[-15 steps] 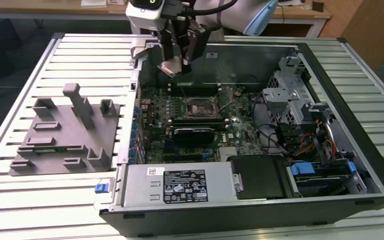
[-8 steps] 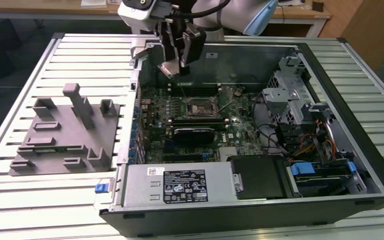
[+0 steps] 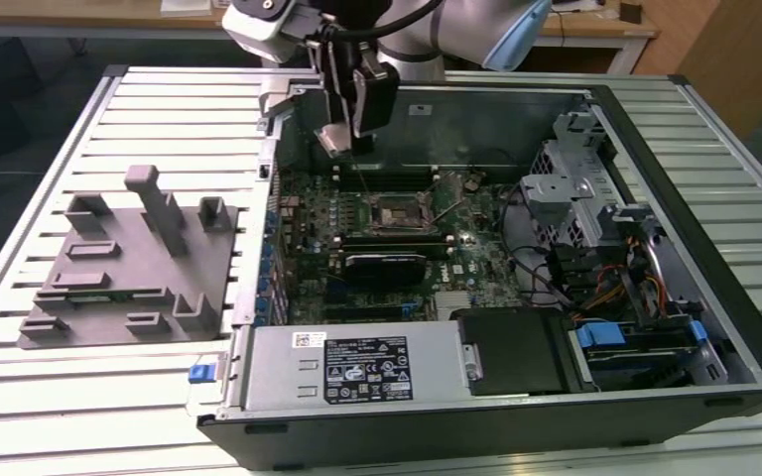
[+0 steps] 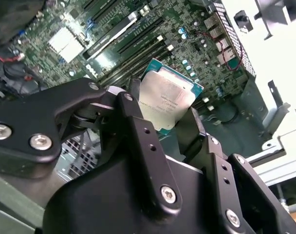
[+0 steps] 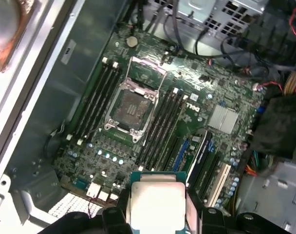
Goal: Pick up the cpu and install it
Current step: 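Pick up the cpu and move it towards the insertion slot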
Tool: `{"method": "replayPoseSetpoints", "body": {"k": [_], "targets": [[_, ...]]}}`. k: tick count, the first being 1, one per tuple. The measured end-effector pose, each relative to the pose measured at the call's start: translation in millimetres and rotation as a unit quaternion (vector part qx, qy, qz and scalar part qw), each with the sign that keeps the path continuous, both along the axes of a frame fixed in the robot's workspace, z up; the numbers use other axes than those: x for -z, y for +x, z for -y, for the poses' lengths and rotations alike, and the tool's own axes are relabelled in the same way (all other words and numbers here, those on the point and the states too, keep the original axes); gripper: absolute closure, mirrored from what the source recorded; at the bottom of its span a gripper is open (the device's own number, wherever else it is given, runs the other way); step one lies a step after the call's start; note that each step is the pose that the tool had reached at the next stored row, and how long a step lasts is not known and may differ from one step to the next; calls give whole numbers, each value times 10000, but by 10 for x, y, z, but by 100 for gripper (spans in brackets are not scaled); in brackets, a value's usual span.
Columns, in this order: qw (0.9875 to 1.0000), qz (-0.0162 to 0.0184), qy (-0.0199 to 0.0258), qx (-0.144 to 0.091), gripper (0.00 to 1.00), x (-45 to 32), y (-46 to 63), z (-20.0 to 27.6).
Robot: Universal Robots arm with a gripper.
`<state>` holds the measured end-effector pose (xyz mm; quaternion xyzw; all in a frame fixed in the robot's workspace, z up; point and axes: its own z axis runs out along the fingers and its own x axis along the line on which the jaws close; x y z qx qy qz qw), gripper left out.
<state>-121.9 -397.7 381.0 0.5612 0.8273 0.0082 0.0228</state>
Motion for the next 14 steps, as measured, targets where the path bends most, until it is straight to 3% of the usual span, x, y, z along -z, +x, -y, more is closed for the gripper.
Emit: {"method": "replayPoseSetpoints", "body": {"k": [4, 7, 11, 14], "targets": [[9994, 0, -4, 340, 46, 22, 0, 0], [9981, 0, -4, 609, 46, 41, 0, 0], [9952, 0, -4, 976, 46, 65, 0, 0], [9923, -1, -4, 1239, 46, 85, 0, 0]]}}
